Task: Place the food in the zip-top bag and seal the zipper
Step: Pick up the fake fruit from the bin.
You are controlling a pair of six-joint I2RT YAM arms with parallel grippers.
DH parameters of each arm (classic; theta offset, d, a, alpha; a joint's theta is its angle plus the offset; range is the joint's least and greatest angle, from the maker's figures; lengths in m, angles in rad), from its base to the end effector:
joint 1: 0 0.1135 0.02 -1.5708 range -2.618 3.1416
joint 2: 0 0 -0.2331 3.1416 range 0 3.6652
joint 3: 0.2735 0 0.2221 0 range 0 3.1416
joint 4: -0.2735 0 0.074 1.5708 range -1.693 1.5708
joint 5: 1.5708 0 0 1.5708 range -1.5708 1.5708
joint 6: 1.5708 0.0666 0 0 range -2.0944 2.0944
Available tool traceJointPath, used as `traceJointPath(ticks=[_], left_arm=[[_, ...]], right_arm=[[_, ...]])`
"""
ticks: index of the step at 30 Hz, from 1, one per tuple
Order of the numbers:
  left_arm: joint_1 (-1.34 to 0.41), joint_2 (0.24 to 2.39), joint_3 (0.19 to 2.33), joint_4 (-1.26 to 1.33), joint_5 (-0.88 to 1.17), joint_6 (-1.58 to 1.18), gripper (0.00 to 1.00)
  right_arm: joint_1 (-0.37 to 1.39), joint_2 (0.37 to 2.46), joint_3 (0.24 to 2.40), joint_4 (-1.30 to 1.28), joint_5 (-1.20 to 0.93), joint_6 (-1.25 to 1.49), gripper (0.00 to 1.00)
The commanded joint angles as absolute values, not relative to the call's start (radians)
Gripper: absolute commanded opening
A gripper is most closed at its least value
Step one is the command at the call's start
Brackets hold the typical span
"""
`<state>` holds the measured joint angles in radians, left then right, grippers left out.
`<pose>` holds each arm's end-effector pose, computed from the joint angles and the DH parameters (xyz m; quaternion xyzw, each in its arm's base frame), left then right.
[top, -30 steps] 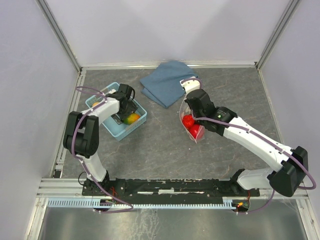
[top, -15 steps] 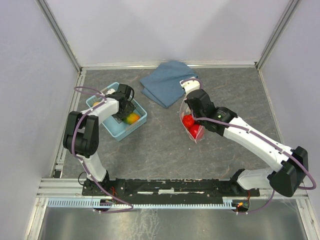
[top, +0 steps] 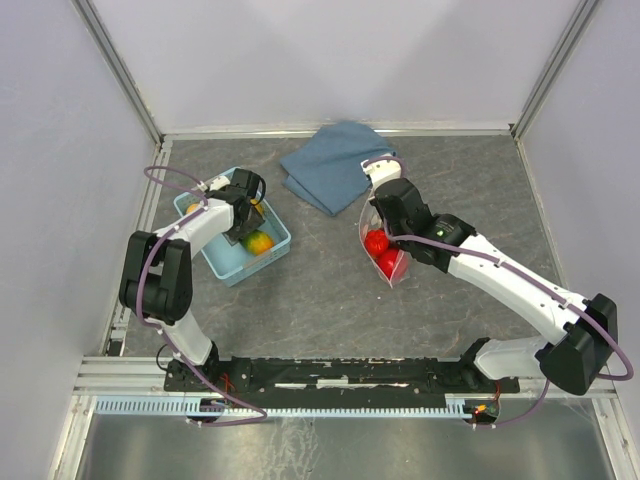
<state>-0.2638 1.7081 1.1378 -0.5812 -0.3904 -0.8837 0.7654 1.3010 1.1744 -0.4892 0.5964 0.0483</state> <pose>0.3151 -0.0588 0.1556 -0.3311 0.9015 0.0485 0.2744 0.2300 0.1691 0.2961 -0.1715 0.8423 -0.0658 0.5067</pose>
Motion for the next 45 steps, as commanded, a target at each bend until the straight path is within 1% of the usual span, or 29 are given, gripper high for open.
traceJointPath(ticks=[1, 4, 7, 14, 18, 21, 29, 33, 41, 45], left_arm=[[-0.264, 1.711, 1.147, -0.597, -0.377, -0.828, 0.74], [-0.264, 1.711, 1.146, -0.598, -0.343, -0.829, 0.79], [-0.264, 1.72, 1.137, -0.597, -0.307, -0.833, 0.81], [-0.264, 1.759, 1.112, -0.585, -0.271, -0.842, 0.82], [-0.264, 1.778, 1.109, -0.577, -0.267, -0.841, 0.81], [-0.264, 1.775, 1.108, -0.577, -0.271, -0.839, 0.76], [-0.263, 1.661, 1.077, -0.564, -0.291, -0.83, 0.48], [-0.265, 1.585, 1.057, -0.552, -0.311, -0.822, 0.39], [-0.267, 1.429, 1.011, -0.493, -0.326, -0.799, 0.29], [-0.269, 1.363, 0.983, -0.459, -0.331, -0.786, 0.26]], right_arm=[[0.763, 1.262, 1.195, -0.478, 0.592, 0.066, 0.02], [0.762, 1.258, 1.191, -0.477, 0.592, 0.066, 0.02], [0.762, 1.255, 1.188, -0.474, 0.591, 0.066, 0.02], [0.763, 1.25, 1.177, -0.468, 0.591, 0.067, 0.02], [0.763, 1.248, 1.174, -0.468, 0.589, 0.07, 0.02], [0.762, 1.248, 1.174, -0.468, 0.589, 0.071, 0.02], [0.762, 1.249, 1.18, -0.471, 0.587, 0.075, 0.02], [0.762, 1.249, 1.186, -0.476, 0.576, 0.083, 0.01], [0.763, 1.24, 1.193, -0.489, 0.551, 0.103, 0.02], [0.762, 1.24, 1.193, -0.493, 0.535, 0.117, 0.02]])
